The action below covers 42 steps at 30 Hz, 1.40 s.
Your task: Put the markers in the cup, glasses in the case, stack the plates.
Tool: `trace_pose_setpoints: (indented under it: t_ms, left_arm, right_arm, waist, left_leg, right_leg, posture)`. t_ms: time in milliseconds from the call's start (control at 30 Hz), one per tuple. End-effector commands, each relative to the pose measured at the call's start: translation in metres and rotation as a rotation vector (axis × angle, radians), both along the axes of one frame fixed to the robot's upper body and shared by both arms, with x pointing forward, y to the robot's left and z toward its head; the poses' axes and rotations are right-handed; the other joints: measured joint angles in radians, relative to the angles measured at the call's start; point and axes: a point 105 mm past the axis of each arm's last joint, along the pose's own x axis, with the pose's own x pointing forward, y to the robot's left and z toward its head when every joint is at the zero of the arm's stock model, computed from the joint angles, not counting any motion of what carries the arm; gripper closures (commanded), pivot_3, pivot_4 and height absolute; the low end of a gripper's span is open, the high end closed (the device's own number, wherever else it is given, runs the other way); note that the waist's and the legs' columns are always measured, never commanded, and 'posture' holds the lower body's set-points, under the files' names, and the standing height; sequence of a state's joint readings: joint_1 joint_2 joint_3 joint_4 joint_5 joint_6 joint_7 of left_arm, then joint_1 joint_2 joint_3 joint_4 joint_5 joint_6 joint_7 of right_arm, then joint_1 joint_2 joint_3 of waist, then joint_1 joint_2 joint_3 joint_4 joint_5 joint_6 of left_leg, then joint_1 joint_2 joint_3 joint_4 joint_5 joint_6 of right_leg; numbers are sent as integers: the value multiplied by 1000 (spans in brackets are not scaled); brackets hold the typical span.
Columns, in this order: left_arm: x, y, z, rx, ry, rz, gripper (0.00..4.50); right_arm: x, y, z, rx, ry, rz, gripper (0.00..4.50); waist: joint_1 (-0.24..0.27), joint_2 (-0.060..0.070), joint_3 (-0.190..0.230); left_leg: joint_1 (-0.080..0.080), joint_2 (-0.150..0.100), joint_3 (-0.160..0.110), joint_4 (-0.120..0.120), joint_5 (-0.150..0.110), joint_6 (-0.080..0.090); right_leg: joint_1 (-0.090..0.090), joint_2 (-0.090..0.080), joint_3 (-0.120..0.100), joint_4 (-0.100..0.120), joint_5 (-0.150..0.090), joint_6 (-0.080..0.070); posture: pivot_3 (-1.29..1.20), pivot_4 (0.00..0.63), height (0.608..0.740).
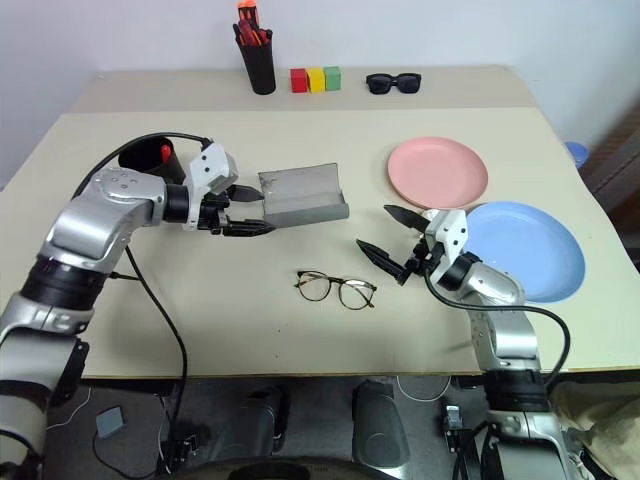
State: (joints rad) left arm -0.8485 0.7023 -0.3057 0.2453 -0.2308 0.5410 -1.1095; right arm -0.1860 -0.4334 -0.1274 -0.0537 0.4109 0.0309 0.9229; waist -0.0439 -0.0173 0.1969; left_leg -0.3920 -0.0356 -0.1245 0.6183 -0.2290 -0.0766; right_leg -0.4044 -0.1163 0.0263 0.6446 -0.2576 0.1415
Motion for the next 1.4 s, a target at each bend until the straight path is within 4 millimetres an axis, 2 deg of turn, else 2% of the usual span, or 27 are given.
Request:
trace_pose_setpoints:
  t_ms: [33, 100, 267, 467, 600, 933, 1033, 1200, 1233, 1400]
  left_arm:
    - [17, 0, 9, 71, -46, -34, 904]
    - [29, -2, 7, 125, -67, -49, 904]
    - [38, -16, -3, 208, -71, -143, 904]
    - [44, -29, -11, 238, -56, -184, 904]
    - [46, -36, -15, 257, -53, -197, 904]
    - [47, -45, -24, 263, -36, -196, 904]
    - [46, -49, -27, 246, -26, -197, 1770]
    - [47, -51, -25, 238, -34, -194, 4310]
    - [47, -50, -25, 239, -38, -194, 4473]
    - [43, -49, -23, 239, -53, -246, 4473]
  right_arm:
    - [-11, -9, 19, 5, -53, -48, 226]
    - [-17, -16, 19, -2, -48, -89, 226]
    - [-31, -28, 18, -21, -15, -143, 226]
    - [-46, -38, 8, -158, 13, -135, 226]
    - [-59, -53, 4, -286, 44, -114, 226]
    - [-72, -74, 4, -371, 76, -125, 226]
    - [-72, -79, 4, -369, 75, -138, 226]
    - [-70, -81, 2, -367, 70, -143, 226]
    - [-70, -81, 2, -364, 69, -142, 226]
    - [-68, -77, 1, -356, 60, -137, 226]
  waist:
    - [6, 0, 0]
    - [17, -1, 0]
    - [28, -1, 0]
    - [24, -2, 1]
    - [28, -2, 1]
    - [28, -2, 1]
    - [29, -2, 1]
    - [26, -2, 1]
    - [27, -2, 1]
    - [27, -2, 1]
  left_leg:
    - [-1, 0, 0, 0, 0, 0]
    - [-1, 0, 0, 0, 0, 1]
    - [-3, 0, 0, 1, -1, 2]
    - [-4, 0, 1, 3, -2, 3]
    - [-5, -1, 1, 5, -2, 4]
    - [-9, -1, 1, 12, -4, 7]
    - [-9, -1, 1, 12, -4, 7]
    - [-9, -1, 1, 12, -4, 7]
    - [-9, -1, 1, 12, -4, 7]
    - [-9, -1, 1, 12, -4, 7]
  right_leg:
    - [0, 0, 0, 0, 0, 0]
    - [0, 0, 0, -1, 0, 0]
    - [0, 0, 0, -4, 0, 1]
    - [0, 0, -1, -4, 0, 1]
    - [0, -1, -1, -4, -1, 2]
    - [0, -1, -1, -4, -1, 3]
    - [0, -1, -1, -4, -1, 3]
    - [0, -1, -1, -4, -1, 3]
    - [0, -1, -1, -4, -1, 3]
    - [0, -1, -1, -4, -1, 3]
  posture:
    - [0, 150, 740]
    - [0, 150, 740]
    - [0, 150, 740]
    - [0, 150, 740]
    - [0, 150, 740]
    - [0, 150, 740]
    - [0, 150, 740]
    - [0, 150, 740]
    - [0, 150, 740]
    - [0, 150, 740]
